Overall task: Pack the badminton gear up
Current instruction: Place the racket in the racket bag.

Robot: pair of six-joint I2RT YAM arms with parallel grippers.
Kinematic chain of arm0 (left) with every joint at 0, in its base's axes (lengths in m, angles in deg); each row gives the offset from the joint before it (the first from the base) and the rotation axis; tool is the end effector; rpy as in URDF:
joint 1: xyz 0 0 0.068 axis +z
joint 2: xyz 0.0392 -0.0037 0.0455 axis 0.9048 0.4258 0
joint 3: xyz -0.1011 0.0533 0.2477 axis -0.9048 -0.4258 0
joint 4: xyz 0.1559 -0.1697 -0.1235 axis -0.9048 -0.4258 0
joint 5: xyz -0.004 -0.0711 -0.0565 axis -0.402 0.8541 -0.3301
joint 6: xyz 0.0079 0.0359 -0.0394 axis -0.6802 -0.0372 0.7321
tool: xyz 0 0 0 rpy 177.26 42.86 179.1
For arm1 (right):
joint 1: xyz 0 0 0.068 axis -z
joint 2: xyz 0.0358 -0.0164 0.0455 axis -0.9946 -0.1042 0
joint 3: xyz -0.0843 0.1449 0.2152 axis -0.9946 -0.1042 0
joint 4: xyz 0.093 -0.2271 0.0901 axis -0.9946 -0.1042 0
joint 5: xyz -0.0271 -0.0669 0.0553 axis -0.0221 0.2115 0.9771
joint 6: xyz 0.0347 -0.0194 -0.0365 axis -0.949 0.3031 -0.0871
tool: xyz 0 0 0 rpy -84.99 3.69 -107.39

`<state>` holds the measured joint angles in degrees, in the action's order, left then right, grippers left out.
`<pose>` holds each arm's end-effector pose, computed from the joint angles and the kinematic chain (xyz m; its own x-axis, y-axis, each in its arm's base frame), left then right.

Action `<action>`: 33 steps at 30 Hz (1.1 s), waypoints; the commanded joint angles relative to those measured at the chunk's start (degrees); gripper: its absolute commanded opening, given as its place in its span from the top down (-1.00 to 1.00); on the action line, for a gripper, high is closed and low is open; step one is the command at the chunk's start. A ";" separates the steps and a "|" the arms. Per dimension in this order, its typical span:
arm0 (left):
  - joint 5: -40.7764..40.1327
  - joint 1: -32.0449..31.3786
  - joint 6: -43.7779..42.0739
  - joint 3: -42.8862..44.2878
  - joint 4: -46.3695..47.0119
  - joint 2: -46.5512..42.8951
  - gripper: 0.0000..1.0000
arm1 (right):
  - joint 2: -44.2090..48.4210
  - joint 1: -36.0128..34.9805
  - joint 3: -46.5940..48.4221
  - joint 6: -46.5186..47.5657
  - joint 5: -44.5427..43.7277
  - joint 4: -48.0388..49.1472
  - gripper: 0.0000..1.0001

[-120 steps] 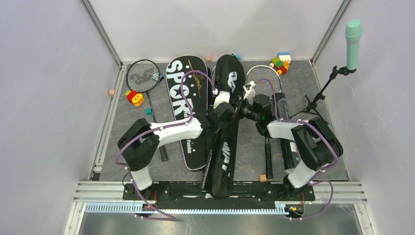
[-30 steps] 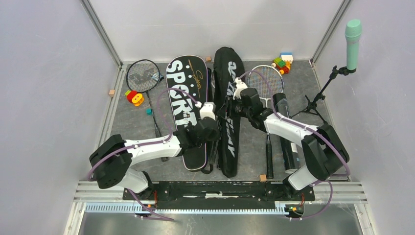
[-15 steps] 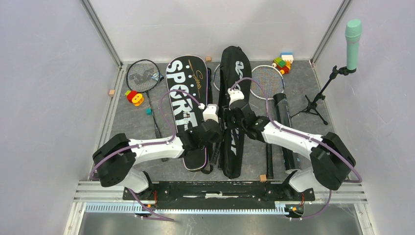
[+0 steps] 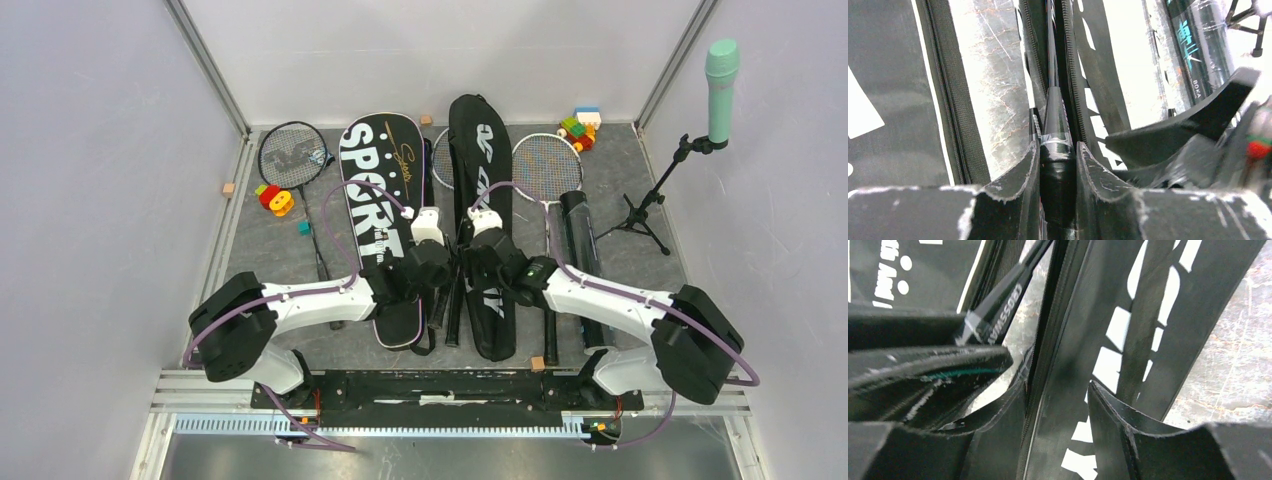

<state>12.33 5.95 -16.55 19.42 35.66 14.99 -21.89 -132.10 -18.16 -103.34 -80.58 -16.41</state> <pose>0.1771 -0.2619 0.2163 -0.5707 -0.1996 -0.7966 0.2469 0.8835 -0.3982 0.1901 0.1982 0.2120 -0.6930 -0.0863 -0.7157 -0.3056 0.9344 0.1832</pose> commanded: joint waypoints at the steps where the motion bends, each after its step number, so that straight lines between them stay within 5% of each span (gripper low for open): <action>1: -3.52 0.41 0.78 2.50 6.07 -0.87 0.95 | -1.38 -1.23 -0.55 -0.97 -0.42 -0.22 -0.07; 7: -3.25 0.46 0.95 2.51 6.40 -0.06 0.95 | -2.34 -2.21 -0.48 -1.69 -5.00 1.96 0.09; 15: -4.74 0.53 0.34 2.32 6.14 0.17 0.95 | 2.82 -2.28 -2.19 -1.36 -3.90 4.24 0.92; 22: -6.22 0.60 1.73 2.89 6.50 0.82 0.95 | 4.34 -2.34 -3.64 0.01 9.76 8.86 1.00; 33: -16.12 0.76 7.64 7.41 21.52 9.33 0.95 | 10.73 -1.60 -7.90 -5.88 37.36 18.02 1.00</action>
<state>8.29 5.25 -13.44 20.58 41.15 19.79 -16.18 -130.43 -25.44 -103.71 -69.15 -4.22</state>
